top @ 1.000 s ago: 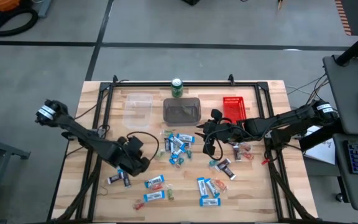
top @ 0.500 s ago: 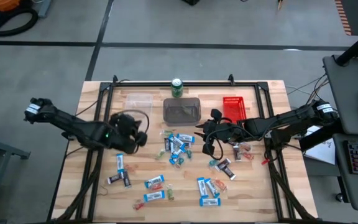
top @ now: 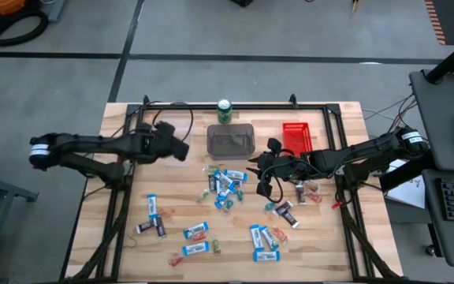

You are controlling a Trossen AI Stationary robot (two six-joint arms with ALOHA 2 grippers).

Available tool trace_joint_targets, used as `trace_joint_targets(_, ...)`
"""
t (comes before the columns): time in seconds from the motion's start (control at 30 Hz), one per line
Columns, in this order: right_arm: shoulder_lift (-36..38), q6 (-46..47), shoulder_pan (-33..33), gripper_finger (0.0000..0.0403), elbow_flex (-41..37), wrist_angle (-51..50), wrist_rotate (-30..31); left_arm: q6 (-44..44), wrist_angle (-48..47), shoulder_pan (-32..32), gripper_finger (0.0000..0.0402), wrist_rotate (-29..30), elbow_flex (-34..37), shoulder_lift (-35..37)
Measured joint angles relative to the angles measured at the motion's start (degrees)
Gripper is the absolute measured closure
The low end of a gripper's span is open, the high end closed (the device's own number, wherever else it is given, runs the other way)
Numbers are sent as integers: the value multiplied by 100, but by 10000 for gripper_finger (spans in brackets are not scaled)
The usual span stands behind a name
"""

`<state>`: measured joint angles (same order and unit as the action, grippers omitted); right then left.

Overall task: Organize candy in baskets
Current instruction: Put the brown chocolate bar into the transparent bin

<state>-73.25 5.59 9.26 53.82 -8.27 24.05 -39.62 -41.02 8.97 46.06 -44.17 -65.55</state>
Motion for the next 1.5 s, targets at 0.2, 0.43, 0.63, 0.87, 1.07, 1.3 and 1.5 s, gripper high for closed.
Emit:
trace_joint_targets(0.2, 0, 82, 0, 289, 0, -4, 0, 273, 272, 469, 397, -11, 1, -366)
trace_joint_targets(0.43, -2, 104, 0, 289, 0, -11, 0, 465, 534, 513, 351, -15, 1, -731)
trace_joint_targets(0.63, -1, 365, 0, 289, 0, -35, 0, 471, 545, 508, 292, -15, 1, -831)
trace_joint_targets(0.87, -2, 1482, 0, 289, 0, -638, -110, 641, 543, 180, 268, -300, -1, -640)
trace_joint_targets(1.07, -1, 2915, 0, 289, 0, -1591, -999, 1123, 692, -454, 280, -753, -53, -292)
trace_joint_targets(1.3, -2, 4124, 63, 289, 1, -2724, -1533, 2322, 1877, -1420, 299, -1988, -53, 25)
trace_joint_targets(1.5, -3, 5040, 231, 289, 2, -3703, -1835, 3307, 2866, -2188, 308, -2764, -43, 16)
